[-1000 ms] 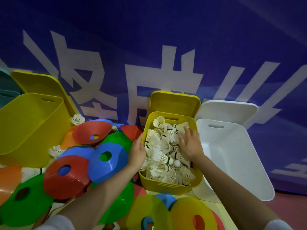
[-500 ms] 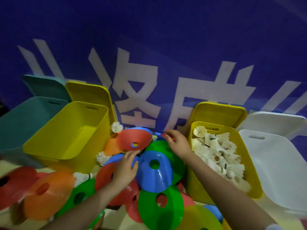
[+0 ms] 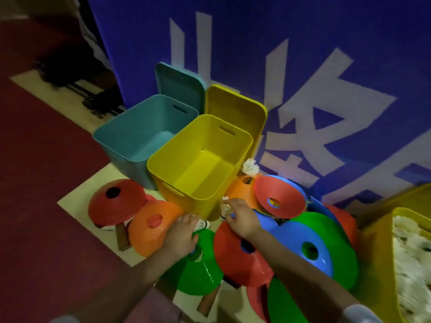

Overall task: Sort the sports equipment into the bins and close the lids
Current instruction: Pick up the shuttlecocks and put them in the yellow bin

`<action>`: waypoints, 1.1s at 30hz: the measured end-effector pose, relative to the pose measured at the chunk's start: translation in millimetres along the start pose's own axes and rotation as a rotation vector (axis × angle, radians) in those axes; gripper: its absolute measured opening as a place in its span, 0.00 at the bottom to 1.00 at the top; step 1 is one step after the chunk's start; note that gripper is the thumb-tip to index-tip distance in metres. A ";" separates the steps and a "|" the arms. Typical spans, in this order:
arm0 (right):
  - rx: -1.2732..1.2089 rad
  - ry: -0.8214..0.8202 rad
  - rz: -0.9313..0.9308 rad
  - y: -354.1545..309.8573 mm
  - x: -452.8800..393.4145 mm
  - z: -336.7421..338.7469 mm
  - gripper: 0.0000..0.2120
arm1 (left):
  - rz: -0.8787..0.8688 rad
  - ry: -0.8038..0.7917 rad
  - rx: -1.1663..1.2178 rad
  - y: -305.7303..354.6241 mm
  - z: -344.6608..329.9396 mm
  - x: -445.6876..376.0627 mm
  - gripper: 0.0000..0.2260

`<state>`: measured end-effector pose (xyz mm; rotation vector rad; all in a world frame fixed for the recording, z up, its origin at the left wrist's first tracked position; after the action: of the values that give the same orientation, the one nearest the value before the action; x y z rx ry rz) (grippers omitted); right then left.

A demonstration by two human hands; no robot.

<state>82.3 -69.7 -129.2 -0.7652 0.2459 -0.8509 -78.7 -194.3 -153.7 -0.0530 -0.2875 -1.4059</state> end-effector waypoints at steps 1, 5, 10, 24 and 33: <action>0.063 -0.042 0.013 1.2 -8.5 -8.4 0.25 | -0.004 -0.020 -0.001 -3.7 -2.8 -2.2 0.28; 0.255 -0.179 0.038 16.7 -28.8 -29.2 0.22 | -0.021 -0.065 -0.032 -18.6 -17.4 -15.0 0.26; 0.223 -0.114 0.033 29.4 -32.0 -21.1 0.20 | -0.087 -0.023 -0.094 -25.7 -24.2 -23.5 0.24; -0.581 0.478 -0.177 9.9 34.4 46.1 0.16 | -0.056 0.132 0.290 -26.5 -13.3 -25.0 0.18; 0.008 0.187 -0.310 58.9 67.8 30.9 0.22 | 0.036 0.244 0.668 -13.5 7.7 0.1 0.17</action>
<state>175.8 -80.5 -141.6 -0.7269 0.2944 -1.2187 -93.1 -195.2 -148.0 0.6536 -0.5341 -1.2064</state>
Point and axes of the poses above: each hand's wrist, its own x-axis away from the middle knuckle, its own z-axis out of the back of the hand, y = z × x, the point moved 3 cm from there along -x, towards the middle knuckle, and after that the axes turned 14 degrees about -x, right-handed, at the moved point
